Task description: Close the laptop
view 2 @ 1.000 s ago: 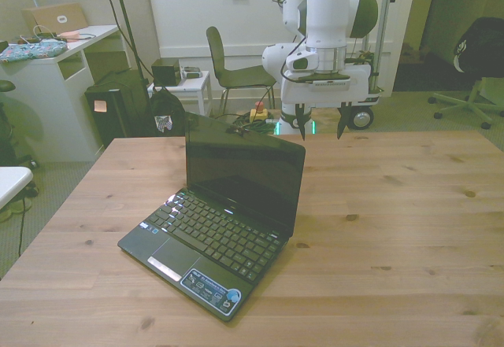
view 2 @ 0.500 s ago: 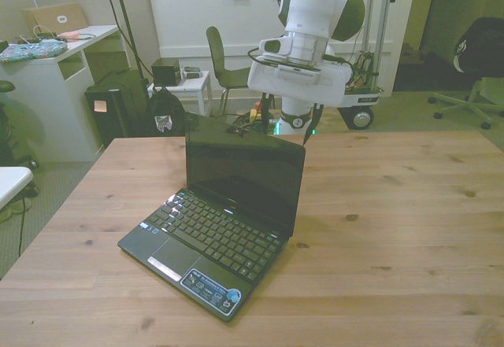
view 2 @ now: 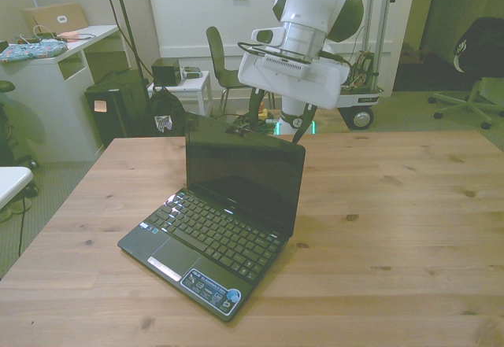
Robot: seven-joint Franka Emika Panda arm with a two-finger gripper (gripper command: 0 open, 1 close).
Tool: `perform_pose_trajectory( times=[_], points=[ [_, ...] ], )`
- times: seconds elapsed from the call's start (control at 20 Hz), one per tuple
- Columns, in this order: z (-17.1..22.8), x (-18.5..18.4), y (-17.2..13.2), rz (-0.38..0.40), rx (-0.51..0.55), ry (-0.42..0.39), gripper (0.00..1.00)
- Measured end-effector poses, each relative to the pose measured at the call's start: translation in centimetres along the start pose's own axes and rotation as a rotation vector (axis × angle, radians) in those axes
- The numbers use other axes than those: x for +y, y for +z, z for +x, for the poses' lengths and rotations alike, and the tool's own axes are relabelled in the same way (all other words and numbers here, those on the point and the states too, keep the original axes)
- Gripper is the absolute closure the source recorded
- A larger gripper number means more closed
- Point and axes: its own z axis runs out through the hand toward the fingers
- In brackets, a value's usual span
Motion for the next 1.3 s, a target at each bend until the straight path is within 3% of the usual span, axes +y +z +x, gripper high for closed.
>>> perform_pose_trajectory(
  times=[0.25,0.6,1.3],
  points=[
    [1.3,0.3,0.0,0.023,0.054,0.05,1.0],
    [1.2,1.4,1.7,0.064,0.051,0.125,1.0],
    [5.7,2.6,1.1,0.078,0.081,0.201,1.0]
  ],
)
